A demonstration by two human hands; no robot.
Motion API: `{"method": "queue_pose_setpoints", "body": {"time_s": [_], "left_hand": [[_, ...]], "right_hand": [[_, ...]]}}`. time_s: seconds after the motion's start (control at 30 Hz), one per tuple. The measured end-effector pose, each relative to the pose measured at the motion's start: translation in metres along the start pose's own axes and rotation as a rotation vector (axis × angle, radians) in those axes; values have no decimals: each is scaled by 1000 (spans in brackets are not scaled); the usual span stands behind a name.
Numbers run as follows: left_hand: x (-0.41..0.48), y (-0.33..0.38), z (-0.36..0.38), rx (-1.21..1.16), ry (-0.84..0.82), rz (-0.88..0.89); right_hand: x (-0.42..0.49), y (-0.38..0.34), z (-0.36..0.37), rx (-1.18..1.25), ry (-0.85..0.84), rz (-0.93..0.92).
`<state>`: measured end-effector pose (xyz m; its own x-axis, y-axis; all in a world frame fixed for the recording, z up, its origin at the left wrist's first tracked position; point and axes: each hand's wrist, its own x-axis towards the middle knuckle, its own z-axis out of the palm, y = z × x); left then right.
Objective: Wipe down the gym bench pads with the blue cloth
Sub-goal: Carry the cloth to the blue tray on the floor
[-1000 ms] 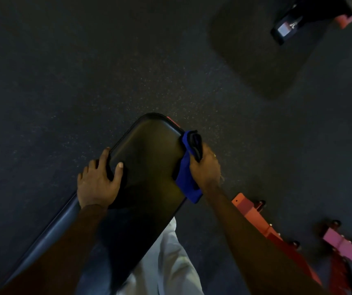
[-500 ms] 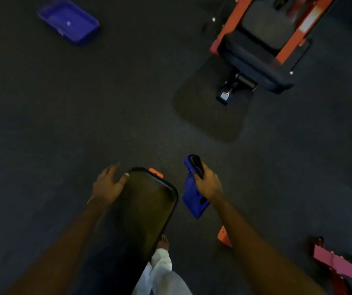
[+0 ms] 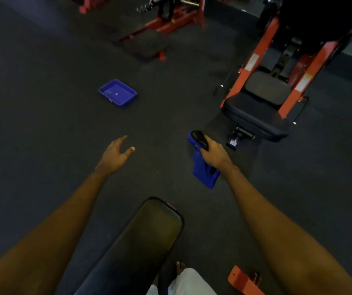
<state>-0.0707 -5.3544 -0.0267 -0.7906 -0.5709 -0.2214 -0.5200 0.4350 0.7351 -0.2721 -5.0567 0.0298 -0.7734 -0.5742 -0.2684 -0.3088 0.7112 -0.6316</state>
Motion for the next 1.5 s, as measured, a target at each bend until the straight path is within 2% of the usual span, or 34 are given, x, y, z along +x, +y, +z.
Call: {"method": "queue_pose_setpoints", "body": {"time_s": [0.2,0.53,0.73,0.9,1.1,1.5], "left_hand": [[8,51,-42,18,118,50],[71,135,-46,-23,355,-142],[108,178,-52,5,418,-157],[148,192,-80,45,475,-142],[215,174,-120,83,519,-157],[362,135,-234,141,476,-200]], "right_hand": [[51,-31,-54,14,19,-121],[170,-41,-149,-83,-130,-355],[242,-75,-199,-97,-144,-468],[302,-112,-202,-63,-174,-517],[386,-174,-185,-61,-202,-603],[557,-303,-141,-53,-236,-605]]}}
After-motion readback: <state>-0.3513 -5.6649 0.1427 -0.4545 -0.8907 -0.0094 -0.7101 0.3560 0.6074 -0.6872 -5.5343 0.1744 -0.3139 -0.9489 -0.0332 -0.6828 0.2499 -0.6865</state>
